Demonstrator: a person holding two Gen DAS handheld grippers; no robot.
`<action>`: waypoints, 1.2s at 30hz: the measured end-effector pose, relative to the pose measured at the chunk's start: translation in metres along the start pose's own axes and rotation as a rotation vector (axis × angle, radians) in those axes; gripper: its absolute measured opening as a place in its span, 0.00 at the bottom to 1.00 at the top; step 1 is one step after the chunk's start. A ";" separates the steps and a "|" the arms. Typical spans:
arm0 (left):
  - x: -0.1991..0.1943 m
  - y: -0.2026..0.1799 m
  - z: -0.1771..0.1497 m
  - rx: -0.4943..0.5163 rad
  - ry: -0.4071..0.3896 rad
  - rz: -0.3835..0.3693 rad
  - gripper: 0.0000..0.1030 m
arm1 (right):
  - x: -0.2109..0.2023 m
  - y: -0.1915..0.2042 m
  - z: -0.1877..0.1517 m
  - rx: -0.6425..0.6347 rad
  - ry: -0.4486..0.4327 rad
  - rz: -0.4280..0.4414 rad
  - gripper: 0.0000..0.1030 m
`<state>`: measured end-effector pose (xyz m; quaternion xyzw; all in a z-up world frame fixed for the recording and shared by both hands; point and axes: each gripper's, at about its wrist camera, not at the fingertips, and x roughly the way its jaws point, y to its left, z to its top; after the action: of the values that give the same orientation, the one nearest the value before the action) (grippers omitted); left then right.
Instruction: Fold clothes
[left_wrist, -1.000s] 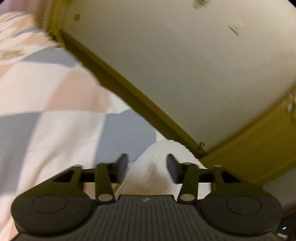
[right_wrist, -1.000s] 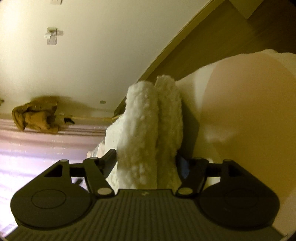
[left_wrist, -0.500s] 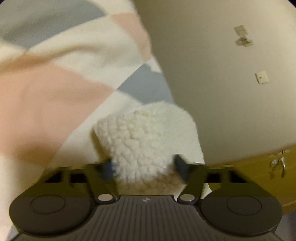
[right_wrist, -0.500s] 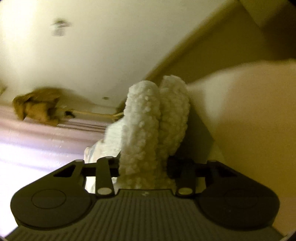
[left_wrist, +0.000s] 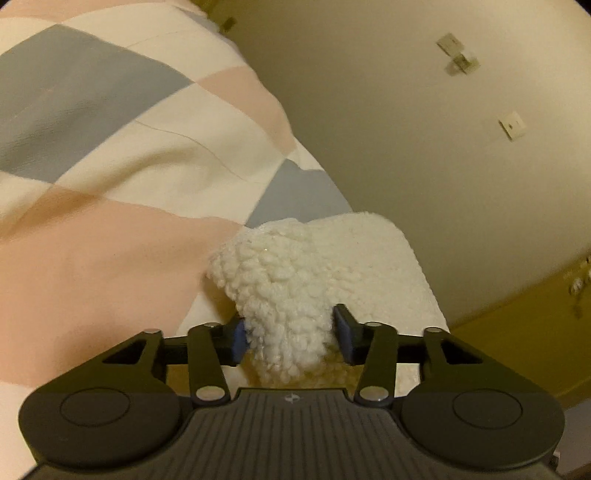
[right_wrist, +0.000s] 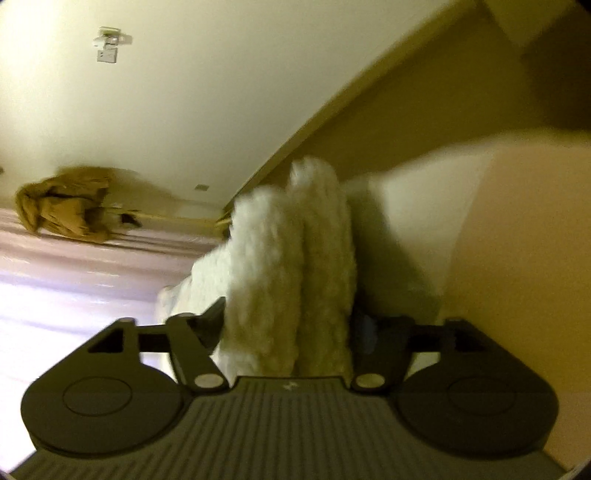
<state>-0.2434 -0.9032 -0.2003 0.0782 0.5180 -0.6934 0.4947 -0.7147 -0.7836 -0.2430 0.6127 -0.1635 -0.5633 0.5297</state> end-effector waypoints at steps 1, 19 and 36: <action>-0.008 -0.001 0.001 0.006 -0.004 0.012 0.47 | -0.011 0.005 0.002 -0.031 -0.033 -0.020 0.74; 0.037 -0.113 -0.024 0.526 0.016 0.091 0.23 | 0.017 0.101 -0.068 -0.724 -0.089 -0.334 0.03; 0.063 -0.124 -0.002 0.487 0.034 0.072 0.24 | 0.009 0.069 0.027 -0.235 -0.077 -0.099 0.16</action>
<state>-0.3709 -0.9429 -0.1608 0.2252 0.3406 -0.7785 0.4768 -0.7083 -0.8300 -0.1851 0.5317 -0.0862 -0.6273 0.5624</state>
